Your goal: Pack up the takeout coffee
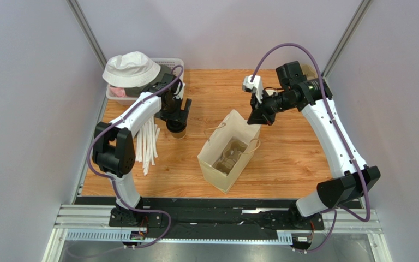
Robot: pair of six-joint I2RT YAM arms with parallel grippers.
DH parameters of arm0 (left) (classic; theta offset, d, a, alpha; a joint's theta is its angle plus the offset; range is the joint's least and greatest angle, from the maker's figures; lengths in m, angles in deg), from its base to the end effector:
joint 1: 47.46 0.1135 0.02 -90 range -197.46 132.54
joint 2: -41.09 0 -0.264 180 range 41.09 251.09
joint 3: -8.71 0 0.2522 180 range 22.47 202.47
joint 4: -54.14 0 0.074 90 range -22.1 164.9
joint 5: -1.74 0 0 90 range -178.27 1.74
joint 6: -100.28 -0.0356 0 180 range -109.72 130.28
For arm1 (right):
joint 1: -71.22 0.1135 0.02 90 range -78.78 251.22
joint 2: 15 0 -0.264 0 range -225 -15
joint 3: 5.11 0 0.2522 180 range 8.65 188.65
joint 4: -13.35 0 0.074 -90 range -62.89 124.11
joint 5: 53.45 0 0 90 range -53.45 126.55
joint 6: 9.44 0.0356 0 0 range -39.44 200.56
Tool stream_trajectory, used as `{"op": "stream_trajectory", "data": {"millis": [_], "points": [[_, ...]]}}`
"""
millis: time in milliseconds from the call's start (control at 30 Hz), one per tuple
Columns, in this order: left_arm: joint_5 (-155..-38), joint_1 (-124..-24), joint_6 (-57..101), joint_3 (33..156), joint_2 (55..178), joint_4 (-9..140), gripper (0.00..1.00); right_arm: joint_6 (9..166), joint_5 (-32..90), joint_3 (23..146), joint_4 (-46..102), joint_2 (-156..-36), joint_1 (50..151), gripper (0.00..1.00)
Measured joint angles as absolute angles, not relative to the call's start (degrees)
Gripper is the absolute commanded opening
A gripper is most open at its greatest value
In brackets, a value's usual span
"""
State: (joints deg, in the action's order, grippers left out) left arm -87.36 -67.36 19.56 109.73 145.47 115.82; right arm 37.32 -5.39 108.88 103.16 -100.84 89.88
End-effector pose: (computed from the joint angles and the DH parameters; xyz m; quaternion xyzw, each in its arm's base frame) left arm 0.3609 -0.1300 0.2551 0.0887 0.9723 -0.0470 0.2111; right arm 0.2491 0.1092 0.4073 -0.5408 0.7314 0.2904 0.2972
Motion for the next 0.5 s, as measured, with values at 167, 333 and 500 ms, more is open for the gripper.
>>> {"op": "stream_trajectory", "data": {"millis": [167,333,500], "points": [[-87.6,-67.4,19.6,109.7,145.5,115.8,0.92,37.2,-5.4,108.9,103.2,-100.8,89.9,0.00],[-87.7,-67.3,19.6,109.5,145.5,115.6,0.93,37.2,-5.4,108.9,103.2,-100.8,89.9,0.00],[-87.8,-67.3,19.9,109.5,145.5,115.6,0.96,37.2,-5.3,108.9,103.2,-100.8,89.9,0.00]]}}
